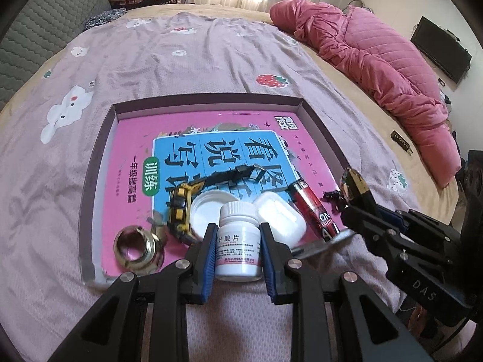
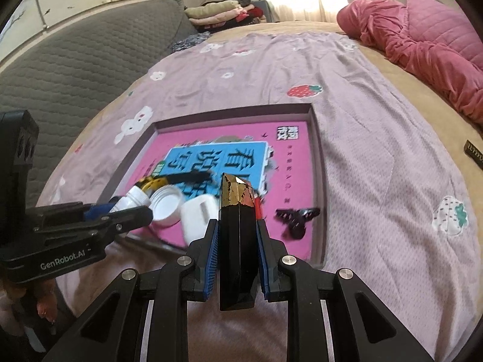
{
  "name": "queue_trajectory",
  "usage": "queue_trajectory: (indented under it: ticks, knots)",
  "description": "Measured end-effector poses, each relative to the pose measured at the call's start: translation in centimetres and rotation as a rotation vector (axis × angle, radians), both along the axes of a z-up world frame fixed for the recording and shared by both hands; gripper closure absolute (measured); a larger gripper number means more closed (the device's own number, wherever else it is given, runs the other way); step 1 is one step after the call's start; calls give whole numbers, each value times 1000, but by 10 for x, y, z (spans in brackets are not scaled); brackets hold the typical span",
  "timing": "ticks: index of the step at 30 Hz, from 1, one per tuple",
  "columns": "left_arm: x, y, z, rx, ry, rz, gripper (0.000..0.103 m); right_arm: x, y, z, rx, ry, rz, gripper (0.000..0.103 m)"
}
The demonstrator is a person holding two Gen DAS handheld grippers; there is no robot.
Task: Organize rigid objects
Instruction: 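Carry the white pill bottle over the tray with the left tool while the right tool carries the lighter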
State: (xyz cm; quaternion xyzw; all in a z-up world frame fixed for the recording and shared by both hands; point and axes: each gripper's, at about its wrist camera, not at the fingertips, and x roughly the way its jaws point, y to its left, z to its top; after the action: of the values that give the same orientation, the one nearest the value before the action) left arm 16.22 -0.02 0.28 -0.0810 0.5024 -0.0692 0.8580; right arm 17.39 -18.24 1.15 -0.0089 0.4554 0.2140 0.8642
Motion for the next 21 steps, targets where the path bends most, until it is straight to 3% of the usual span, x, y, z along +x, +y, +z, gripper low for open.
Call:
queue_trajectory:
  ticks: [11, 21]
  knots:
    - [18, -4, -14, 3, 20, 2, 76, 27, -3, -16, -91, -9, -28, 80]
    - [24, -5, -23, 27, 30, -4, 76, 34, 2, -28, -111, -8, -23, 80]
